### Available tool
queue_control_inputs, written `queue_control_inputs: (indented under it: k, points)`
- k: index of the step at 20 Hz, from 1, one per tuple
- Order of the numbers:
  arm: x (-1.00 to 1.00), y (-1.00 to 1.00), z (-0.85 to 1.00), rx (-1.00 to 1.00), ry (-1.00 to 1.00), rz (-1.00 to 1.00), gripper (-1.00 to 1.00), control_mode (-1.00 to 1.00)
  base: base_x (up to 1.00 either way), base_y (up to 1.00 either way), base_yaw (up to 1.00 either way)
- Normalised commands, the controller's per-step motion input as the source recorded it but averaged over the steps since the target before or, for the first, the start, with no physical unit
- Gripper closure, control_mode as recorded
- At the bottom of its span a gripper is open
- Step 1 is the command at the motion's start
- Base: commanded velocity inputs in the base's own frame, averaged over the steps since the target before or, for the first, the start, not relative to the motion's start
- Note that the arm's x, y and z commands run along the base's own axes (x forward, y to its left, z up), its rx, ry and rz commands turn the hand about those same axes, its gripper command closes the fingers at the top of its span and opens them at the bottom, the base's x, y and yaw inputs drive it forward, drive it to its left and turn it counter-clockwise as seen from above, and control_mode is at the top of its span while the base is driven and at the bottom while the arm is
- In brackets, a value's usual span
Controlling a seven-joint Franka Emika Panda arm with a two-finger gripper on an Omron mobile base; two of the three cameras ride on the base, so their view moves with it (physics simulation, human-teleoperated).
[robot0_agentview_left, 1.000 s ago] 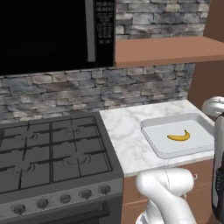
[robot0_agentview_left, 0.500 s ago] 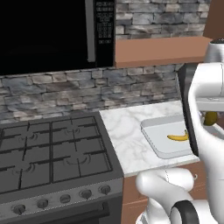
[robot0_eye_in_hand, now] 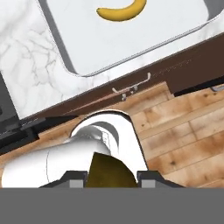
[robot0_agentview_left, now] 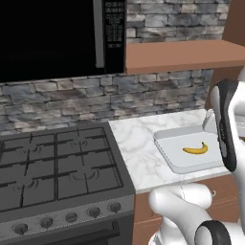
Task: Pick the kiwi and banana from the fridge and place them inside the tupperware on the counter.
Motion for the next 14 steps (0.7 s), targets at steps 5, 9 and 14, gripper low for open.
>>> queue_control_inputs:
  k: [5,9,14]
  points:
    - [0.56,0.00,-0.44,0.06,0.07,-0.07,1.00,-1.00,0.00,0.00,0.00]
    - [0.64,0.00,-0.37,0.00,0.10,-0.13,1.00,-1.00,0.00,0.00,0.00]
    - [0.63,0.00,-0.45,0.00,0.02,-0.11,1.00,-1.00,0.00,0.00,0.00]
